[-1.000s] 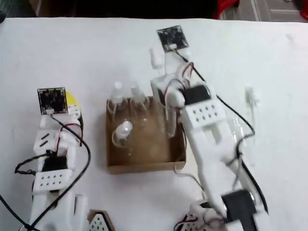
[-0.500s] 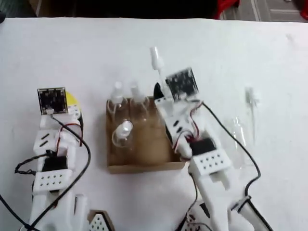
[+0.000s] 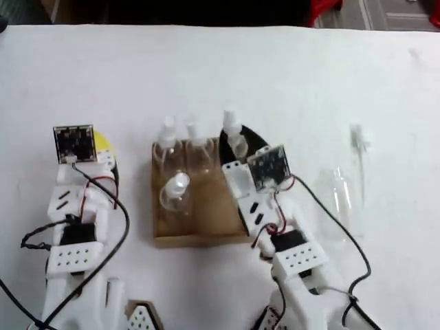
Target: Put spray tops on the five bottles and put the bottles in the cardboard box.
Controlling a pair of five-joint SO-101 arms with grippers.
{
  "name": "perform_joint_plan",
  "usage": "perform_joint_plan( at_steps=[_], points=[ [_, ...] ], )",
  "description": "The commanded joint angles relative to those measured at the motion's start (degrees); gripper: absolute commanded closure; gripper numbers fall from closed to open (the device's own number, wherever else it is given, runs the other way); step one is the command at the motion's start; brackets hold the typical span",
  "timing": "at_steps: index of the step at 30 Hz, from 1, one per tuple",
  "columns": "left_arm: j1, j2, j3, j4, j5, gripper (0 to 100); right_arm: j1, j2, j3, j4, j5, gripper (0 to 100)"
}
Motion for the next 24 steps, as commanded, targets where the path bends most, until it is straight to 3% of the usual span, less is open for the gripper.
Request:
perform_joint_plan(
  at_steps=[1,11,24],
  points=[
    [0.5,0.0,-0.5,-1.4,-0.5,98,-0.7,4.0,0.0,-8.1,0.8,98.3],
    [0.5,0.0,-0.5,-1.2,-0.5,98,0.4,14.9,-3.7,-13.1,1.0,98.3],
    [0.5,0.0,-0.5,-1.2,-0.5,98,0.7,14.7,-3.6,-13.1,1.1,98.3]
  ],
)
